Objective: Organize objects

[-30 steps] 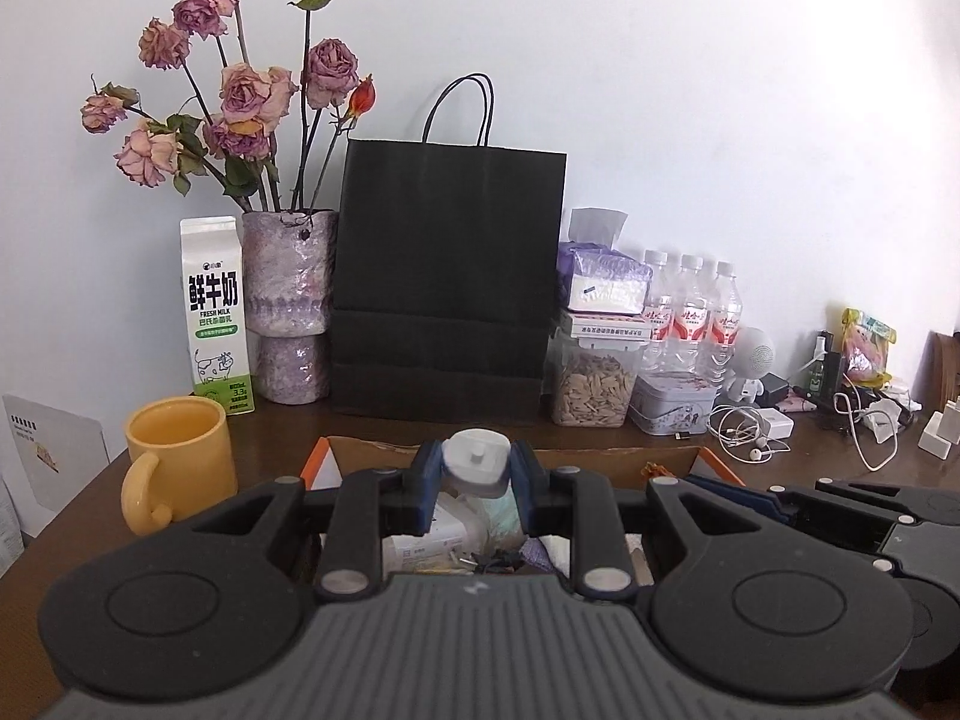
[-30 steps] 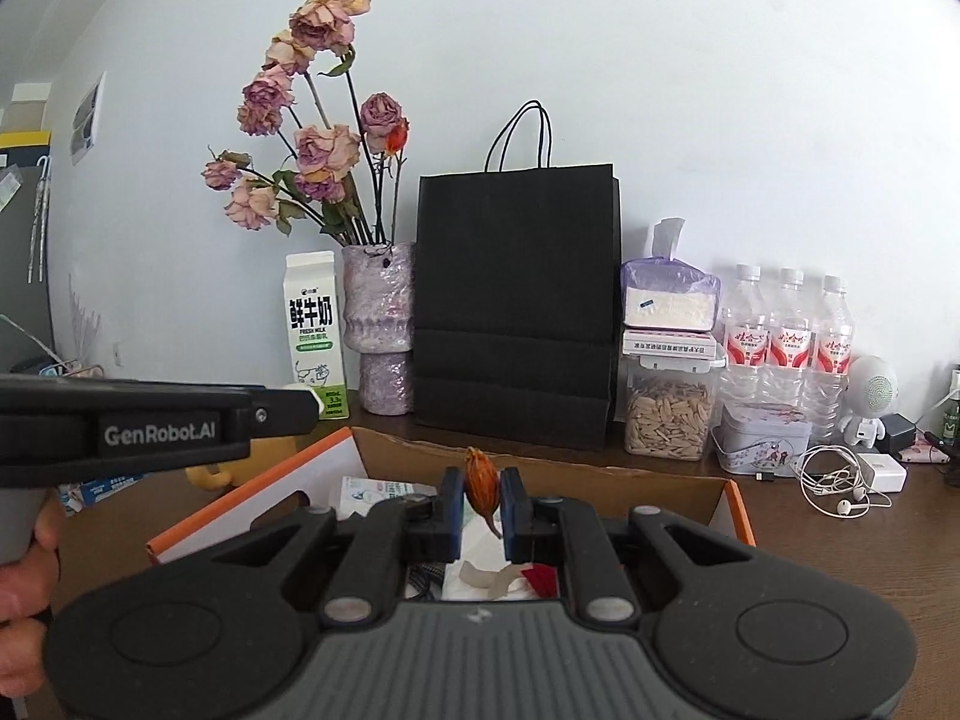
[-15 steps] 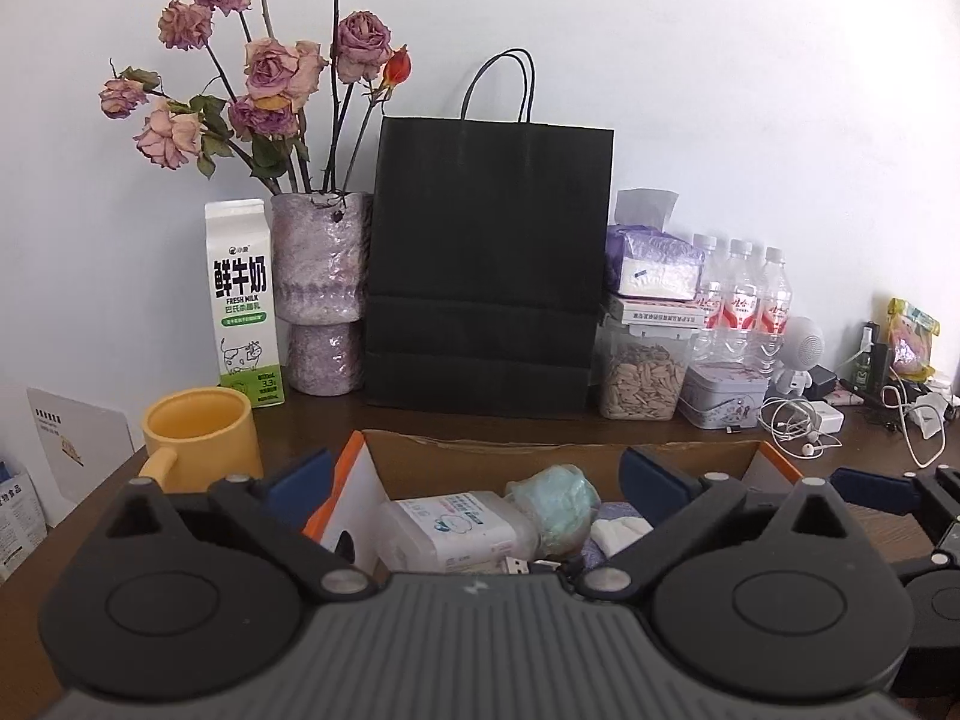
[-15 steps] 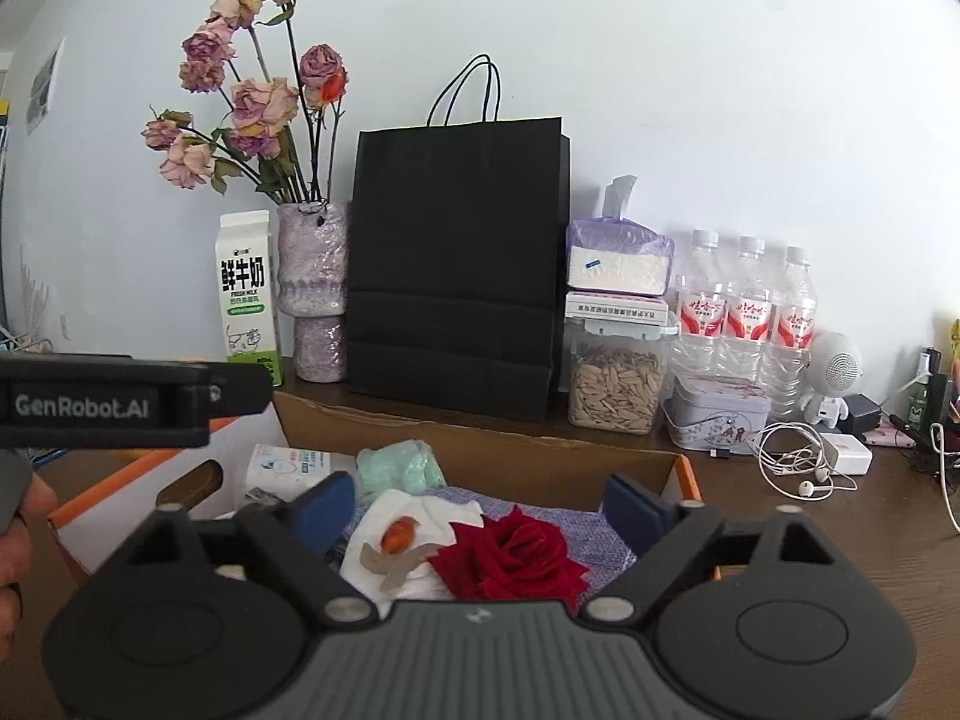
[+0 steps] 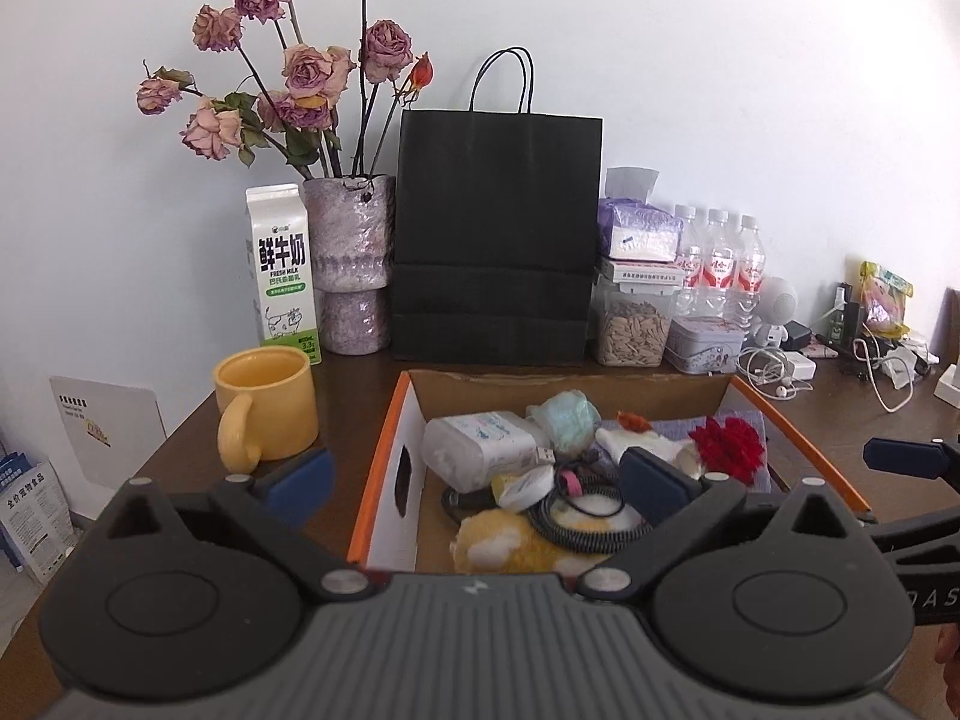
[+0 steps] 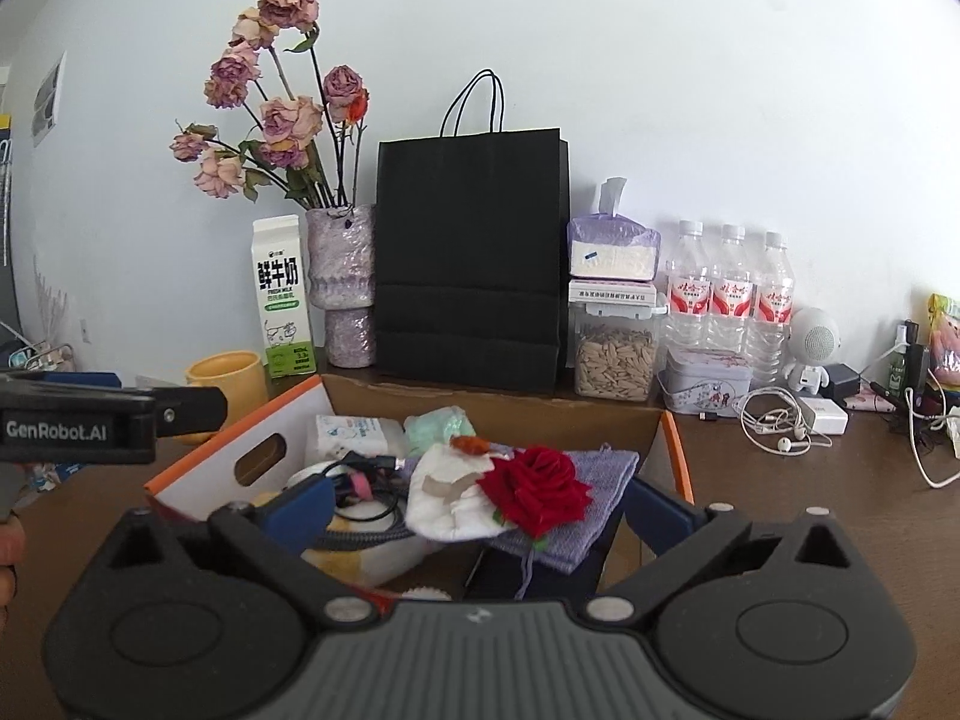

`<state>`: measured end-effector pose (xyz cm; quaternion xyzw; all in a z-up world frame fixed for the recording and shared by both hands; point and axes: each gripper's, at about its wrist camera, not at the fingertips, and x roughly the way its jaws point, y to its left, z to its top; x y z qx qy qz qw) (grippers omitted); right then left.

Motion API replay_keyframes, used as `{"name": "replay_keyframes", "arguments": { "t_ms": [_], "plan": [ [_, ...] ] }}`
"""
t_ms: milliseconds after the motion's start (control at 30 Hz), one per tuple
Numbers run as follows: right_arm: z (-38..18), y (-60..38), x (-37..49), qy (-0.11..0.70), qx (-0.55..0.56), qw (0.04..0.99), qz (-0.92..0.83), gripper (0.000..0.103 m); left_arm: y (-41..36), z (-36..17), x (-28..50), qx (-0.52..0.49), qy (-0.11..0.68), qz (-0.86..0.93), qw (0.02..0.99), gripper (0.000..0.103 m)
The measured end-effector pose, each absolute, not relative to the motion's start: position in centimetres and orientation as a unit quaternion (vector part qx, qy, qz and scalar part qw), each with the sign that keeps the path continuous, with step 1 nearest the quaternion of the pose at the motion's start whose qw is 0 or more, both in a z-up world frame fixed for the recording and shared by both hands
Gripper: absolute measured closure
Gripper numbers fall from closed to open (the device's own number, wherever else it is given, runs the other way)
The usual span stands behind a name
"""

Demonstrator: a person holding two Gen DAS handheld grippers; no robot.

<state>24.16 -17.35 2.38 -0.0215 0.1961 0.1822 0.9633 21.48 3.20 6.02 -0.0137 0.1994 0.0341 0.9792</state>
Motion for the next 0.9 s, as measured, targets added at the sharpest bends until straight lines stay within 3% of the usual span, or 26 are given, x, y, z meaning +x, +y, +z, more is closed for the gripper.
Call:
{"name": "replay_keyframes", "arguments": {
  "t_ms": [400, 900],
  "plan": [
    [1.4, -18.2, 16.4, 0.243, -0.018, 0.953, 0.180, 0.000, 3.8, 3.1, 13.0, -0.012, 0.264, 0.032, 0.964, 0.000],
    [1.5, -18.5, 14.4, 0.243, -0.015, 0.953, 0.183, 0.000, 3.5, 3.5, 11.2, -0.016, 0.260, 0.032, 0.965, 0.000]
  ]
}}
